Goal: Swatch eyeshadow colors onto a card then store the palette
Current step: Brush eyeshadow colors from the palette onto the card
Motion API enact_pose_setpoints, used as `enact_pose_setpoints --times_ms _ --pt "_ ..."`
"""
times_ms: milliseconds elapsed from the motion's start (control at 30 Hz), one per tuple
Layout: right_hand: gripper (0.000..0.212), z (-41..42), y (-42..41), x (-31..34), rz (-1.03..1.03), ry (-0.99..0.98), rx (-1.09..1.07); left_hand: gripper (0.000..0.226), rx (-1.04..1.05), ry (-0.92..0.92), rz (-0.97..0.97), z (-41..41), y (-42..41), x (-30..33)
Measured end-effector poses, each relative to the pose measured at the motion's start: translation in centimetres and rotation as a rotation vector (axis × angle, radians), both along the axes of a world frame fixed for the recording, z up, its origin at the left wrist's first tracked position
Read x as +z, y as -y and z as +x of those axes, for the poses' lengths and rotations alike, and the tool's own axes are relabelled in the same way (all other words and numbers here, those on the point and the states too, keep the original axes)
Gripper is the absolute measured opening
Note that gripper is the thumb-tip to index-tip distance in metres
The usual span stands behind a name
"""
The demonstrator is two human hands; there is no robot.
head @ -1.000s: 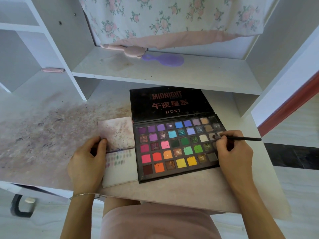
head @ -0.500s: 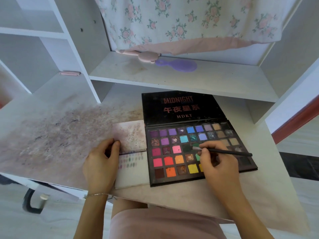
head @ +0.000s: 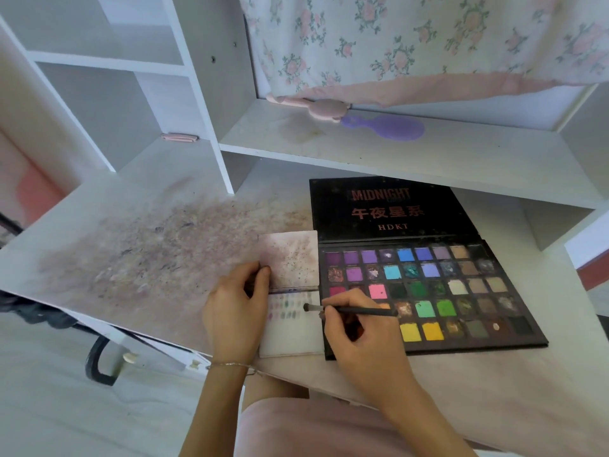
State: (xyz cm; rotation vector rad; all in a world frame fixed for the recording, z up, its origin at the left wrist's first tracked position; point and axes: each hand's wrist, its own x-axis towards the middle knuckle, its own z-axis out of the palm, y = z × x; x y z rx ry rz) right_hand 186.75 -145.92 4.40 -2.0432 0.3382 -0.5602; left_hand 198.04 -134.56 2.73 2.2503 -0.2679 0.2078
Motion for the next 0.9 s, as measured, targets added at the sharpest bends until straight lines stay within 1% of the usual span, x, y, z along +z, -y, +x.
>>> enact_pose_setpoints --times_ms 67,333,467,900 --pt "0.006 0.00 0.06 -0.20 -0.006 -0.011 -0.001 0.019 0.003 -0.007 -0.002 0.06 0.01 -0.04" --pt "0.015 0.05 -0.11 0.02 -0.056 -0.041 0.003 0.017 0.018 0.007 -0.006 0.00 0.14 -0.05" --pt "0.006 -0.02 -0.09 -0.06 -0.087 -0.068 0.018 0.017 0.019 0.004 -0.006 -0.09 0.14 0.04" --pt "0.005 -0.03 -0.05 -0.21 -0.113 -0.084 0.016 0.019 0.004 -0.011 0.003 -0.13 0.10 0.13"
